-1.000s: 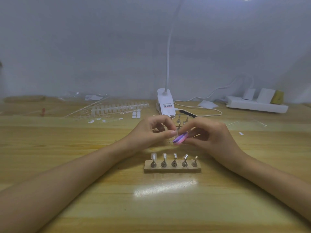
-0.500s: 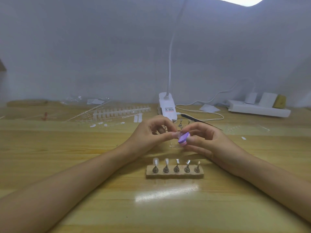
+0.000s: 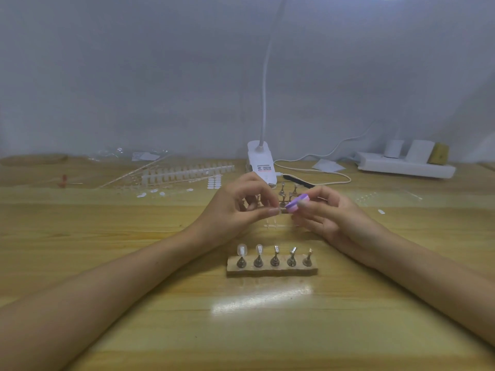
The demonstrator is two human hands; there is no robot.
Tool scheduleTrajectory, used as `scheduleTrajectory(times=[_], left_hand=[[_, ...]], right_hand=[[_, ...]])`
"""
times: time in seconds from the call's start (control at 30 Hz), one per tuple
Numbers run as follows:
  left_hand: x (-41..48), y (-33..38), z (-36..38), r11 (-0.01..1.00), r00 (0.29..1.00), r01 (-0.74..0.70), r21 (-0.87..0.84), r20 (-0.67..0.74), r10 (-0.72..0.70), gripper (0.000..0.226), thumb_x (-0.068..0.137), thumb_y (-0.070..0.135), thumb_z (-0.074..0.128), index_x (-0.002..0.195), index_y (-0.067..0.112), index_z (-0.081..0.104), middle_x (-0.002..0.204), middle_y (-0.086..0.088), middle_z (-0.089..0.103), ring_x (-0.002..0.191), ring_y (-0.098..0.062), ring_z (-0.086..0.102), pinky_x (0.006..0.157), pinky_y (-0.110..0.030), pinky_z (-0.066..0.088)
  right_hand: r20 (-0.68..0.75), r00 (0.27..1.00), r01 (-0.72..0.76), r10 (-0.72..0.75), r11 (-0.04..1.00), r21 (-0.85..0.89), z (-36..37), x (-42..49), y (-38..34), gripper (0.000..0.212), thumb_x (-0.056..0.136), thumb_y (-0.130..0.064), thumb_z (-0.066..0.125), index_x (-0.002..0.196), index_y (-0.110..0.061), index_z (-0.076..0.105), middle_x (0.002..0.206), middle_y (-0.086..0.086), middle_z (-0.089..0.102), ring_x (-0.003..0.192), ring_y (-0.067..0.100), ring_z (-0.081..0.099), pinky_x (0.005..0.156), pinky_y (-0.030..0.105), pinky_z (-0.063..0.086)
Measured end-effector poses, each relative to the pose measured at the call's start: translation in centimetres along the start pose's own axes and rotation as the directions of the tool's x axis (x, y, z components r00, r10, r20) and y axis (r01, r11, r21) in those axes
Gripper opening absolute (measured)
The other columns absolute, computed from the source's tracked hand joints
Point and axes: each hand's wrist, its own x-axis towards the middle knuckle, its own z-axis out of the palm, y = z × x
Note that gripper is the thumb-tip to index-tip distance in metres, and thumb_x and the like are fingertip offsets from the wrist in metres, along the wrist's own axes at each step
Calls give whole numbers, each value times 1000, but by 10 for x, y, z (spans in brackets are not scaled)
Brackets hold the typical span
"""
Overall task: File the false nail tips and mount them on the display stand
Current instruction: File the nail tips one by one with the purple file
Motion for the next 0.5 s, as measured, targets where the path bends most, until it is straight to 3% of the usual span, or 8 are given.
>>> scheduleTrajectory(times=[0.1, 0.23, 0.33, 0.5], left_hand=[[0, 1, 0, 999, 1000, -16, 40, -14, 16, 7, 83, 9, 75, 82, 13, 69, 90, 3, 57, 70, -2, 49, 60, -10, 39], [0, 1, 1, 997, 999, -33, 66, 15, 32, 8, 83, 9, 75, 82, 14, 69, 89, 2, 56, 72, -1, 50, 61, -8, 39], [-1, 0, 1, 997, 999, -37, 73, -1, 38, 8, 84, 10, 75, 82, 15, 69, 88, 8, 56, 72, -1, 51, 62, -8, 38], [-1, 0, 1, 997, 1000, -31, 74, 3, 31, 4, 84, 10, 75, 84, 10, 70, 88, 4, 56, 72, -1, 51, 60, -7, 39]], right_hand=[[104, 995, 23, -7, 988, -153, 4, -2, 3, 30, 74, -7, 76, 96, -2, 56, 96, 20, 72, 88, 30, 74, 75, 31, 59], [-16, 998, 55, -55, 998, -36, 1, -2, 3, 31, 72, -7, 75, 97, -2, 56, 95, 17, 71, 88, 24, 73, 75, 26, 59], [82, 996, 56, -42, 983, -176, 3, -3, 4, 31, 73, -9, 77, 95, -2, 57, 99, 20, 72, 89, 31, 74, 77, 34, 60], [-10, 997, 76, -78, 993, -94, 2, -3, 4, 28, 73, -5, 74, 93, -4, 54, 97, 18, 69, 86, 23, 73, 76, 27, 59]])
